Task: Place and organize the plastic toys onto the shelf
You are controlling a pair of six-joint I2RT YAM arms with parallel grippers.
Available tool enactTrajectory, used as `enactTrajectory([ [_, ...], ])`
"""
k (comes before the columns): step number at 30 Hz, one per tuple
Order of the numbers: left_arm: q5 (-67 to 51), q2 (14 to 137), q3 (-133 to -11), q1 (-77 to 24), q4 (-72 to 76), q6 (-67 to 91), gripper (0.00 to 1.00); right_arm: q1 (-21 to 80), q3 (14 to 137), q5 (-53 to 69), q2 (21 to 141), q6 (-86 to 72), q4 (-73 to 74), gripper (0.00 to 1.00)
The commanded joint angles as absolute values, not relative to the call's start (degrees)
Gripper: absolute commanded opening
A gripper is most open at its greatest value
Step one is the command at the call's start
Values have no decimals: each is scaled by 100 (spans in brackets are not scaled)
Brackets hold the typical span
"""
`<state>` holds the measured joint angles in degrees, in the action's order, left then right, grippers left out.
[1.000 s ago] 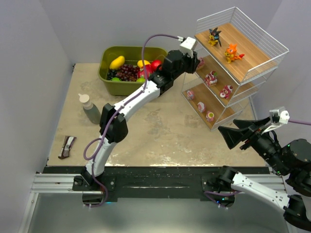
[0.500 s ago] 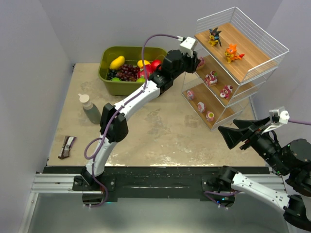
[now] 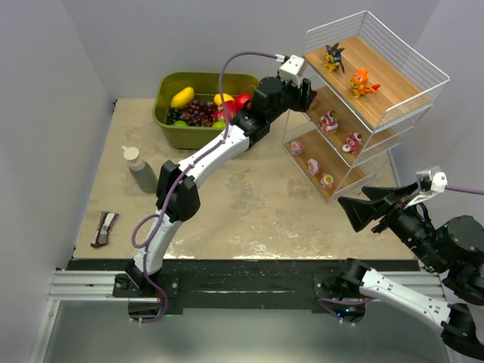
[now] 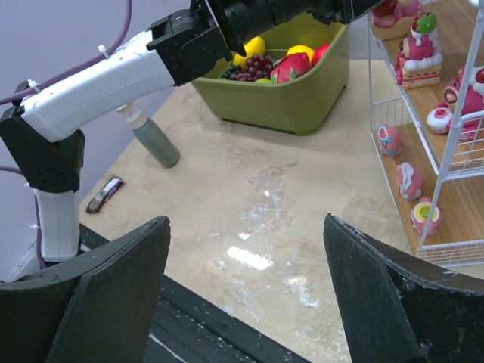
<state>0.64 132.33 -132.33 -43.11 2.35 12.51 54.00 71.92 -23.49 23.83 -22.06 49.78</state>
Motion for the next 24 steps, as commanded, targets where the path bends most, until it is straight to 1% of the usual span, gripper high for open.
enactTrajectory([
  [1,26,13210,-13509,-4236,571,1336,57,5423,7181,-2487,2329,-2206,4878,86],
  [6,-123,12991,-13474,-4228,589,1354,61,5423,7189,-2531,2364,-2224,4887,86],
  [11,-106,12438,-12991,-4228,694,1345,63,5423,7225,-2558,2443,-2224,4913,86],
  [14,-62,12008,-12552,-4236,703,1354,69,5414,7260,-2593,2478,-2224,4913,86],
  [15,-35,11875,-12412,-4236,694,1371,74,5414,7260,-2610,2487,-2215,4904,86],
  [17,-18,11403,-11867,-4236,729,1458,78,5414,7277,-2672,2513,-2171,4904,86],
  [18,-18,11225,-11656,-4236,747,1494,82,5414,7312,-2698,2540,-2171,4913,86],
  [19,-18,11050,-11219,-4236,756,1546,84,5423,7339,-2716,2557,-2153,4930,86],
  [21,183,10470,-10743,-4236,756,1731,88,5414,7417,-2795,2619,-2136,4966,86],
  [22,263,10268,-10236,-4245,747,1827,89,5423,7444,-2804,2645,-2136,5001,86],
  [24,482,9635,-9706,-4245,703,2196,96,5423,7506,-2830,2672,-2118,5018,86],
])
